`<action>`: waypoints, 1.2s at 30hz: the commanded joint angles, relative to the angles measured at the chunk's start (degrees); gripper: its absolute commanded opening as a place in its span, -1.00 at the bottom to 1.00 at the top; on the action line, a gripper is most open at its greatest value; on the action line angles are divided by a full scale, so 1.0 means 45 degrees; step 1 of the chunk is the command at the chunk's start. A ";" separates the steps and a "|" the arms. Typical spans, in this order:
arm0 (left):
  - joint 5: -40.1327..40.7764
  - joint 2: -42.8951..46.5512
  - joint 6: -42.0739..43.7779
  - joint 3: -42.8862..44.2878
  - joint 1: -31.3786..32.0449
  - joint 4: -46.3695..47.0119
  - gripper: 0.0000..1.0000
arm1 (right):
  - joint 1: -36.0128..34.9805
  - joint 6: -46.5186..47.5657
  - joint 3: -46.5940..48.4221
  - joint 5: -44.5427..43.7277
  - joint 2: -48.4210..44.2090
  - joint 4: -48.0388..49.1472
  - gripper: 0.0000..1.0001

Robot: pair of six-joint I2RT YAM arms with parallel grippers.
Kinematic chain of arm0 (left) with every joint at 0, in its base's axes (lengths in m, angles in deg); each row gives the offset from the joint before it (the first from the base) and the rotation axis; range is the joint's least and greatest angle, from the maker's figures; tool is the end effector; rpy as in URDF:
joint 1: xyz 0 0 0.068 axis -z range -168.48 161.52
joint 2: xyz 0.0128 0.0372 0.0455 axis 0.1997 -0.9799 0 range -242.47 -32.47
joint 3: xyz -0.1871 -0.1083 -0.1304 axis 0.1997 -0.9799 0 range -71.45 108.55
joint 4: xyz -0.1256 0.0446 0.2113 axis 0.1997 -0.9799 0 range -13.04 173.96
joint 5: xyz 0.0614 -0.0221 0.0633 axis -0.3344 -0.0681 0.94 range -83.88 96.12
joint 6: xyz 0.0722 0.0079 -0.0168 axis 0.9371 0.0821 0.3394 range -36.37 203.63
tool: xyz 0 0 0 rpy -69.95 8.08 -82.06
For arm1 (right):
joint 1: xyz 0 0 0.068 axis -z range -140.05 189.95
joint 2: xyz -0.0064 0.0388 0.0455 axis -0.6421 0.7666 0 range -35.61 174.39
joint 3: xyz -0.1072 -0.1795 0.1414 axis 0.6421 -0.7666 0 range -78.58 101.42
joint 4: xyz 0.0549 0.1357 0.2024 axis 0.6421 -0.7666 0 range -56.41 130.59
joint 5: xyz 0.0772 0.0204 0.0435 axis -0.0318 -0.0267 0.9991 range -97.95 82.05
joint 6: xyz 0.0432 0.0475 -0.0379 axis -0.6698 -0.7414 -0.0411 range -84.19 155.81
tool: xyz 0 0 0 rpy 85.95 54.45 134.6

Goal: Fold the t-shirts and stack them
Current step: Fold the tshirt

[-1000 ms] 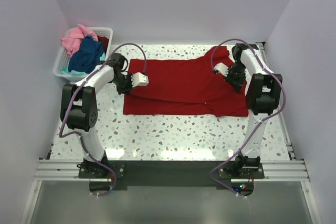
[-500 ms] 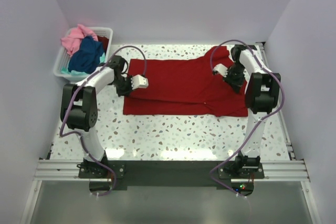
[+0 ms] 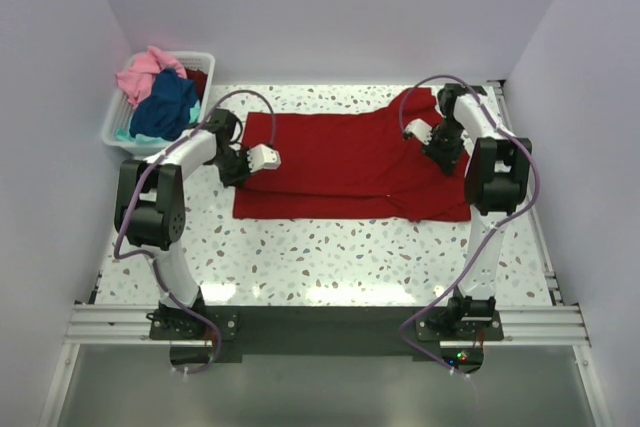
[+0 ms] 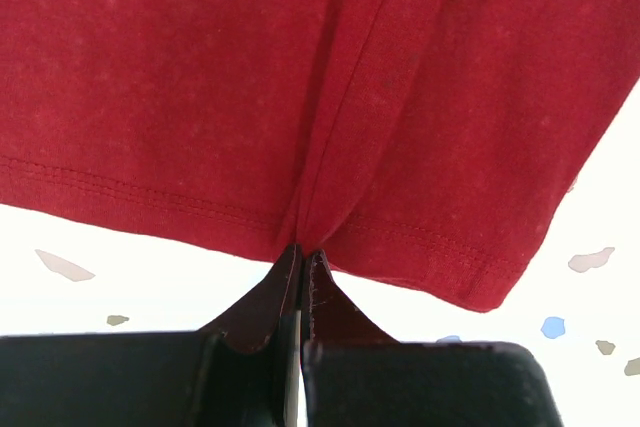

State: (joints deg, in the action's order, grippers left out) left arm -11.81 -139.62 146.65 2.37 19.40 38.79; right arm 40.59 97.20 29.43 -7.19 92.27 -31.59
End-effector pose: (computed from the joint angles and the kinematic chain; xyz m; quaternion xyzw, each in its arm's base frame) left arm 0.3396 -0.0665 0.1371 0.5828 0.7915 -0.0917 0.1595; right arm 0.4032 -0.0037 0.1461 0.5054 -0.8626 -0.0149 0.0119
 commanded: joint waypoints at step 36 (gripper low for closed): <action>-0.2149 0.2581 -0.7384 -0.2967 -0.1751 0.0056 0.39 | 0.3665 -0.4502 -0.2811 0.3075 -0.2713 -0.2025 -0.03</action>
State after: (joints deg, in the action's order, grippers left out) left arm -21.54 -130.79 115.02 -10.94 11.59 38.29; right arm 56.68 76.89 14.72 5.31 84.44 -35.96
